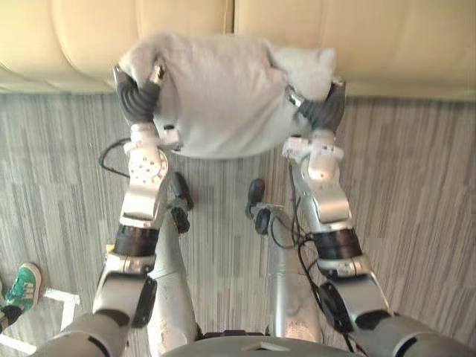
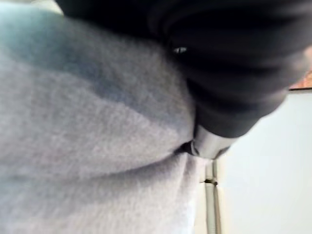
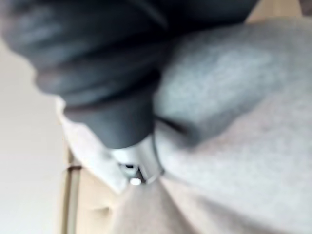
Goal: Pick up cushions and gather them together orderly.
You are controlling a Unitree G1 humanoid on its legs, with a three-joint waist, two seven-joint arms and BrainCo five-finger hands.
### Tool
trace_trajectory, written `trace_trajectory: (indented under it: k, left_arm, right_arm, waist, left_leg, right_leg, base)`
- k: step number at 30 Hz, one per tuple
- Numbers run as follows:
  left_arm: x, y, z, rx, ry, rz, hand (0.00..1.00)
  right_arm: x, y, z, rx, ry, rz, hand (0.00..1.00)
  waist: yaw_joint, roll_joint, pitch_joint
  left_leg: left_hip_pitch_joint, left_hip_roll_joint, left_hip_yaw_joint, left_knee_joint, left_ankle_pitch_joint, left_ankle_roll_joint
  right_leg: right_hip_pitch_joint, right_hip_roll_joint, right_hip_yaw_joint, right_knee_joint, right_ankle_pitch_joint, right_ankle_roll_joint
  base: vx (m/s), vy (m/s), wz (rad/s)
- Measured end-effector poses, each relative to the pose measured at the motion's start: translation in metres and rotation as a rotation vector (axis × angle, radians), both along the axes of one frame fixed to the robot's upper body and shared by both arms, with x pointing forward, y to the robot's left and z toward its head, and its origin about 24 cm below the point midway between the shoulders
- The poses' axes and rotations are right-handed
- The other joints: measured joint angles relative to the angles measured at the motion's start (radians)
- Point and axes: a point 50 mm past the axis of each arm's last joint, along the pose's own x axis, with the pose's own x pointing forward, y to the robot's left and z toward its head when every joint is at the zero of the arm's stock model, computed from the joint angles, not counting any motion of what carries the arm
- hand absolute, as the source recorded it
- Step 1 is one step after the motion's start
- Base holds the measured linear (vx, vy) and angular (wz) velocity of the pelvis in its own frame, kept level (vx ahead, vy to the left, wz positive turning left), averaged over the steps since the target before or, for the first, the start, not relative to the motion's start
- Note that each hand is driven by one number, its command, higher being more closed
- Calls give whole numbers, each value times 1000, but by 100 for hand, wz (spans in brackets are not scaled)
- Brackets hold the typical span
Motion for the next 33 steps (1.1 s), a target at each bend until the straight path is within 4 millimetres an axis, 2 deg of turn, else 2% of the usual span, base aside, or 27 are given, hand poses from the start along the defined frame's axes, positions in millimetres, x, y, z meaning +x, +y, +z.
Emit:
trace_trajectory:
  k: [1, 2, 3, 6, 9, 12, 16, 21, 22, 23, 25, 26, 27, 28, 29, 30, 31, 32, 33]
  left_arm:
    - [-13, 4, -19, 0, 69, 3, 100]
    - [-15, 5, -23, 0, 82, 4, 100]
    - [-25, 10, -38, -4, 133, 10, 100]
    - [-41, 14, -60, 3, 217, -3, 100]
    - [-49, 15, -70, 1, 263, -18, 100]
    - [-52, 17, -76, -8, 288, -12, 100]
    - [-52, 16, -90, -5, 345, -44, 100]
    - [-54, 16, -101, -5, 391, -46, 100]
    - [-54, 16, -104, -6, 404, -46, 100]
    - [-57, 16, -107, -8, 419, -44, 100]
    - [-62, 17, -112, -15, 442, -38, 100]
    - [-68, 18, -117, -29, 465, -29, 100]
    - [-70, 18, -118, -35, 473, -27, 100]
    - [-75, 17, -122, -59, 492, -21, 100]
    - [-77, 16, -124, -66, 498, -18, 100]
    - [-79, 17, -125, -68, 504, -15, 100]
    - [-80, 16, -126, -76, 510, -13, 100]
    - [-82, 13, -127, -82, 513, -22, 100]
    - [-84, 13, -127, -87, 514, -25, 100]
  right_arm:
    - [-16, 2, -17, 12, 67, 19, 100]
    - [-19, 2, -20, 14, 77, 23, 100]
    - [-31, 2, -29, 21, 118, 36, 100]
    - [-45, 1, -42, 0, 174, 46, 100]
    - [-47, -1, -44, -19, 185, 42, 100]
    - [-46, 0, -44, -38, 183, 45, 100]
    - [-45, -6, -59, -49, 248, 47, 100]
    - [-46, -7, -70, -52, 295, 51, 100]
    - [-47, -7, -72, -53, 303, 50, 100]
    - [-49, -8, -73, -57, 312, 49, 100]
    - [-52, -6, -76, -56, 323, 58, 100]
    - [-56, -5, -77, -53, 329, 58, 100]
    - [-56, -5, -77, -55, 330, 61, 100]
    - [-56, -6, -77, -67, 331, 66, 100]
    - [-56, -6, -76, -69, 329, 66, 100]
    - [-56, -6, -76, -69, 327, 65, 100]
    - [-56, -7, -75, -70, 324, 61, 100]
    - [-55, -10, -72, -73, 310, 51, 100]
    - [-55, -11, -65, -88, 284, 55, 100]
  waist:
    - [2, -3, -49]
    - [2, -4, -59]
    - [6, -8, -98]
    - [2, -17, -165]
    - [0, -25, -197]
    - [2, -28, -200]
    - [-7, -35, -223]
    - [-14, -31, -238]
    - [-18, -20, -237]
    - [-25, -6, -236]
    - [-17, 4, -234]
    - [-9, 23, -240]
    - [-7, 31, -241]
    - [-3, 51, -252]
    - [1, 54, -255]
    - [4, 53, -253]
    - [8, 45, -249]
    - [14, 48, -250]
    - [15, 58, -253]
  left_leg:
    - [70, 4, 19, -25, -12, -3]
    - [84, 6, 24, -32, -15, -4]
    - [147, 10, 53, -60, -27, -8]
    - [239, 17, 107, -102, -43, -12]
    - [299, 19, 138, -116, -47, -17]
    - [353, 3, 126, -146, -56, -25]
    - [411, -21, 150, -181, -58, -24]
    - [417, -25, 143, -184, -60, -28]
    - [416, -12, 129, -175, -76, -47]
    - [419, 2, 116, -163, -88, -51]
    - [442, 27, 119, -137, -88, -56]
    - [439, 49, 106, -79, -95, -68]
    - [429, 58, 89, -46, -93, -68]
    - [382, 68, 30, 28, -65, -76]
    - [357, 69, 11, 67, -40, -65]
    - [315, 69, -4, 124, -2, -53]
    - [285, 55, -14, 135, -25, -55]
    - [282, 20, -15, 81, -67, -48]
    - [272, -10, -16, 11, -82, -41]
  right_leg:
    - [69, 12, 8, -61, 15, 8]
    - [81, 15, 12, -75, 19, 11]
    - [140, 25, 29, -133, 34, 16]
    - [227, 43, 71, -242, 75, 24]
    - [285, 58, 121, -335, 130, 34]
    - [335, 67, 181, -417, 182, 43]
    - [376, 57, 222, -486, 216, 47]
    - [391, 53, 216, -502, 221, 40]
    - [401, 57, 199, -486, 212, 38]
    - [404, 63, 174, -449, 187, 29]
    - [403, 69, 142, -387, 144, 9]
    - [405, 78, 129, -348, 106, 2]
    - [407, 85, 129, -338, 97, -1]
    - [408, 93, 130, -338, 81, -11]
    - [409, 91, 133, -343, 81, -14]
    - [422, 85, 137, -360, 84, -21]
    - [433, 70, 140, -376, 84, -21]
    - [438, 51, 149, -383, 84, -21]
    - [444, 44, 152, -397, 84, -21]
  base:
    - [147, 58, -22]
    - [144, 80, -41]
    - [151, 83, -40]
    - [122, 76, -49]
    - [76, 65, -52]
    - [34, 76, -60]
    - [-8, 54, -30]
    - [-3, 11, 2]
    - [15, -16, 24]
    - [39, -41, 24]
    - [51, -53, 4]
    - [64, -57, -5]
    - [74, -76, -6]
    - [67, -70, -8]
    - [55, -41, -7]
    - [94, 7, 2]
    - [110, 41, 5]
    - [128, 74, 11]
    - [100, 92, 9]
